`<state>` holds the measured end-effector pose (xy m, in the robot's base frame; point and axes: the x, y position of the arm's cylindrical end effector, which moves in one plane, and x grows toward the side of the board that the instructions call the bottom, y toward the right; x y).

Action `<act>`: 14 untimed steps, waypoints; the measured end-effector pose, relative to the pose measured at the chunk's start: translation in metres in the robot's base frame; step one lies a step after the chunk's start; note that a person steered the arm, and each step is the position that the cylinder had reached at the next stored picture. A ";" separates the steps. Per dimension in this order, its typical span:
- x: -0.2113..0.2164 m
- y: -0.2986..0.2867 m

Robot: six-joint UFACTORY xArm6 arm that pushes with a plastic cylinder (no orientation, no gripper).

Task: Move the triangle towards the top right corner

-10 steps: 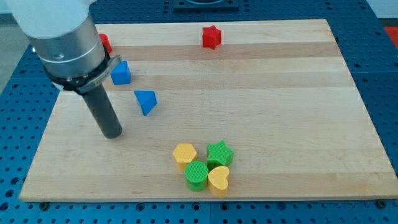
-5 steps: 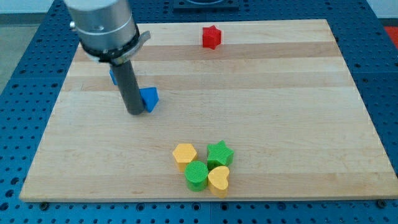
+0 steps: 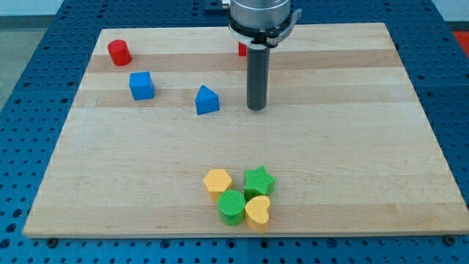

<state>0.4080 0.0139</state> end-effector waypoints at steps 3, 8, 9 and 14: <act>0.057 -0.129; -0.005 0.017; -0.006 0.099; 0.022 0.031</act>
<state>0.4302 0.0448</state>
